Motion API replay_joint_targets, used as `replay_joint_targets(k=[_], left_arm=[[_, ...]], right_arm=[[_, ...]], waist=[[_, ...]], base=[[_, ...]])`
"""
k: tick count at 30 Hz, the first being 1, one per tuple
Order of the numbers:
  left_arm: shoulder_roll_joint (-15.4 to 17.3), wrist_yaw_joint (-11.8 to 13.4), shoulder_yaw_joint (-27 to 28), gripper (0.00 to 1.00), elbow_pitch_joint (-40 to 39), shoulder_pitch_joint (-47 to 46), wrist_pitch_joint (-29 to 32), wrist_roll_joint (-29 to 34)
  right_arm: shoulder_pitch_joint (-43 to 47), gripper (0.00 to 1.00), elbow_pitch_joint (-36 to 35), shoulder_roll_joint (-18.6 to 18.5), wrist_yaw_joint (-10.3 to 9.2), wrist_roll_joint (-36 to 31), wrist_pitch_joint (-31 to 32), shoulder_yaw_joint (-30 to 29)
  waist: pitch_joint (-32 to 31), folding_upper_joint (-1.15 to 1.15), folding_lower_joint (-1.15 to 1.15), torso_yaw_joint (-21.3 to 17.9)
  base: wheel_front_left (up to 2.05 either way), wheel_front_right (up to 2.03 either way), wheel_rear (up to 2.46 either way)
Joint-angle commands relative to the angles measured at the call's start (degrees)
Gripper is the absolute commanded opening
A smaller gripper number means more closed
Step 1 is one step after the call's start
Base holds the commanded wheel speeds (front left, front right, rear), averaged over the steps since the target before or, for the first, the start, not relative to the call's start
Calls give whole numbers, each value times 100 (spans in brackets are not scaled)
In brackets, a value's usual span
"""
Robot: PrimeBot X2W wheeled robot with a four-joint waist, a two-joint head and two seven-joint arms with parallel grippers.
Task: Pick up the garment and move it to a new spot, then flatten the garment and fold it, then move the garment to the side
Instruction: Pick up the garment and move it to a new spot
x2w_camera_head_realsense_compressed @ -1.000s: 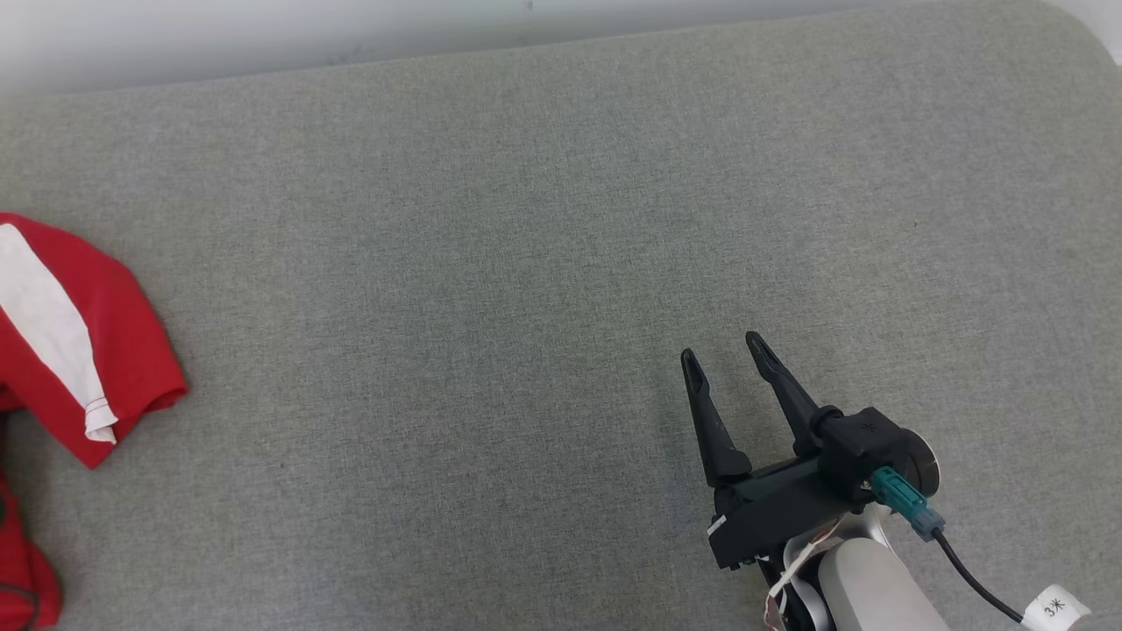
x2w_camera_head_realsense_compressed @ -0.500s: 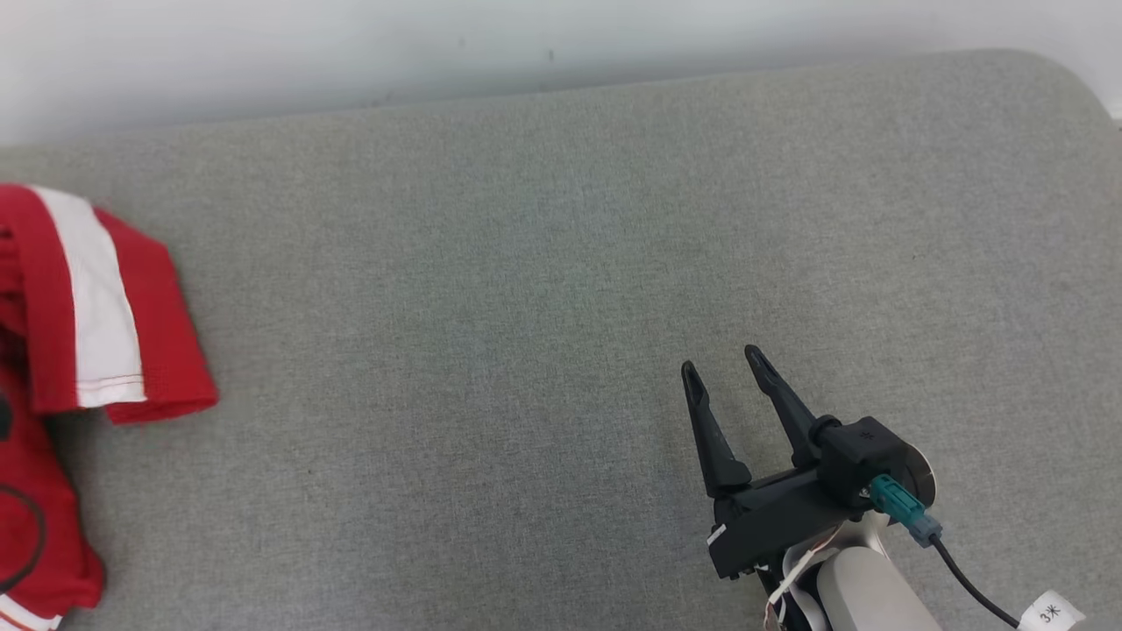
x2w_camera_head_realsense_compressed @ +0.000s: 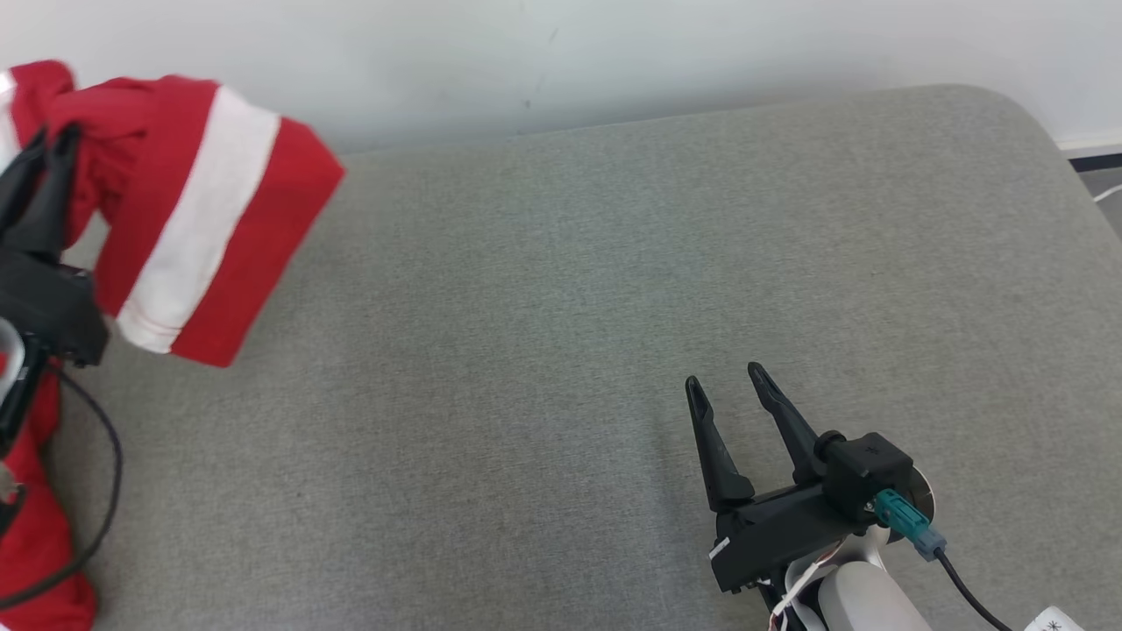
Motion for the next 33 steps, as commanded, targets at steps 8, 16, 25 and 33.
replay_joint_targets(k=[8,16,25,33], left_arm=[[-208,6,-358,0,-1279,430,437,-132],[-439,2,-967,0,-1942,743,597,-223],[-590,0,-1916,0,-1889,1105,510,-425],[-531,-1,-2581,0,-873,1234,116,-715]], right_arm=[[54,100,55,3,4,128,-64,18],[12,100,89,3,4,145,-100,8],[3,100,80,5,4,73,-110,-18],[-11,100,69,3,4,50,-113,-27]], waist=[[-92,0,0,-332],[-92,0,0,-638],[-71,0,0,-962],[-7,0,0,-1042]], base=[[0,0,0],[0,0,0],[0,0,0],[0,0,0]])
